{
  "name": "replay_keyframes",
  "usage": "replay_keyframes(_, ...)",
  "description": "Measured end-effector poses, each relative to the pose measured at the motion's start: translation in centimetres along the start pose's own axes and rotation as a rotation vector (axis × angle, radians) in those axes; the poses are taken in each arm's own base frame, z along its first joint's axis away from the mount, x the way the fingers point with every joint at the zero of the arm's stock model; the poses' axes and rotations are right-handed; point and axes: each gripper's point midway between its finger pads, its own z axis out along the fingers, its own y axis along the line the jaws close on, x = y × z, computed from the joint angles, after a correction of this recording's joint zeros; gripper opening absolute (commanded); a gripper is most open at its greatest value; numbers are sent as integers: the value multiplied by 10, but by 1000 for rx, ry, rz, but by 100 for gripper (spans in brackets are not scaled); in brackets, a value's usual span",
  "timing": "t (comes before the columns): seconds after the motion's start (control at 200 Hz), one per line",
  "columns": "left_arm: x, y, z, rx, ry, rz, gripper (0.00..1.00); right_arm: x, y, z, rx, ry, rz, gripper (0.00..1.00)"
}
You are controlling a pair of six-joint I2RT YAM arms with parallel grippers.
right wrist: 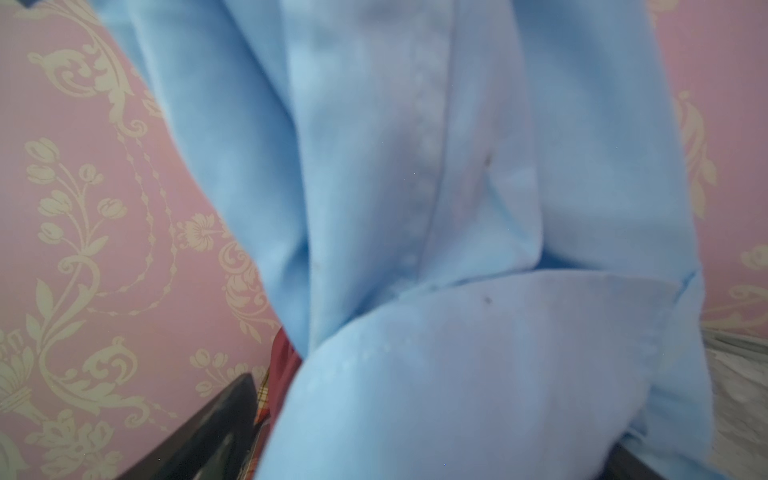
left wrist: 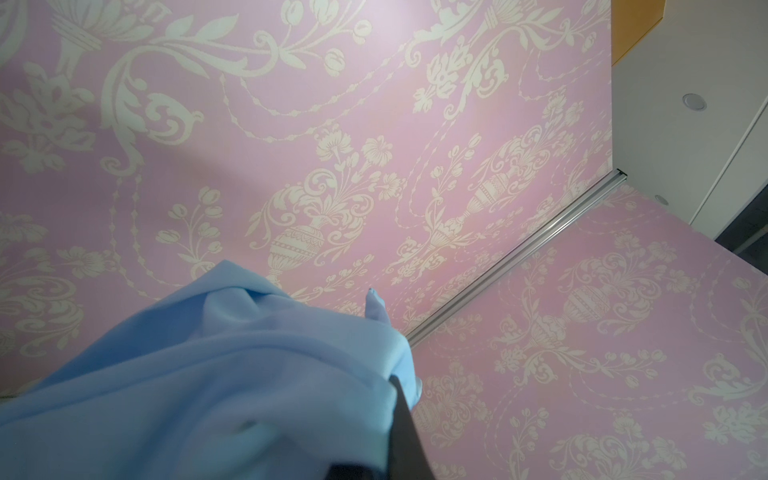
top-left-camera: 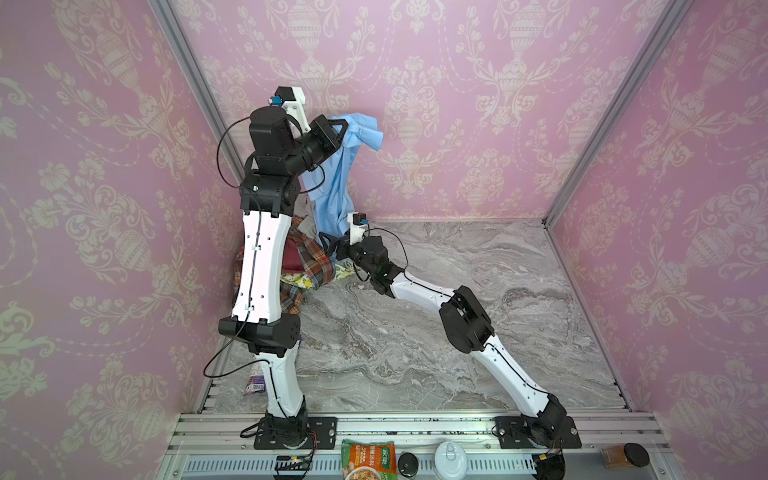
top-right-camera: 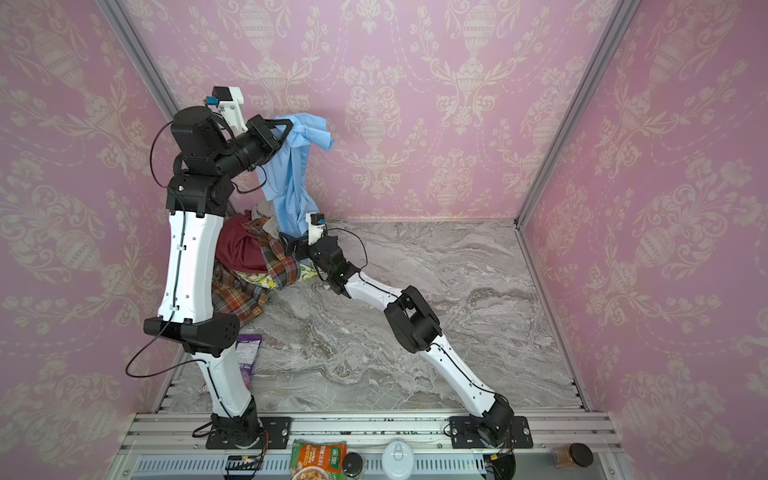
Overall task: Pick out a specific cloth from the pile
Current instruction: 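Reach the right gripper up and grasp the hanging blue shirt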
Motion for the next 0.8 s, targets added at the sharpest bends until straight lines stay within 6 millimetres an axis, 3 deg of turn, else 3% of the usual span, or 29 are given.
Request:
replay_keyframes(0.155, 5, -3, -4, -2, 14, 7, 0, -1, -9, 8, 58, -19, 3, 27)
replay_keyframes(0.21, 5, -4, -7, -5, 16, 11, 0, -1, -13, 7, 78, -18, 1, 0)
replay_keyframes(0.41, 11, 2, -9, -29, 31, 52, 0, -7, -23, -8, 140, 22, -15, 0)
replay_keyframes(0.545, 13, 18, -13, -89, 33, 97, 0, -39, -14, -19, 143, 10, -11, 0)
replay_keyframes(0.645, 13, 43, -20, -160, 31, 113, 0, -72, -2, -23, 136, -5, -7, 0)
replay_keyframes(0.801, 17, 103, -29, -306, 33, 104, 0, -115, 19, -24, 109, -21, 7, 0)
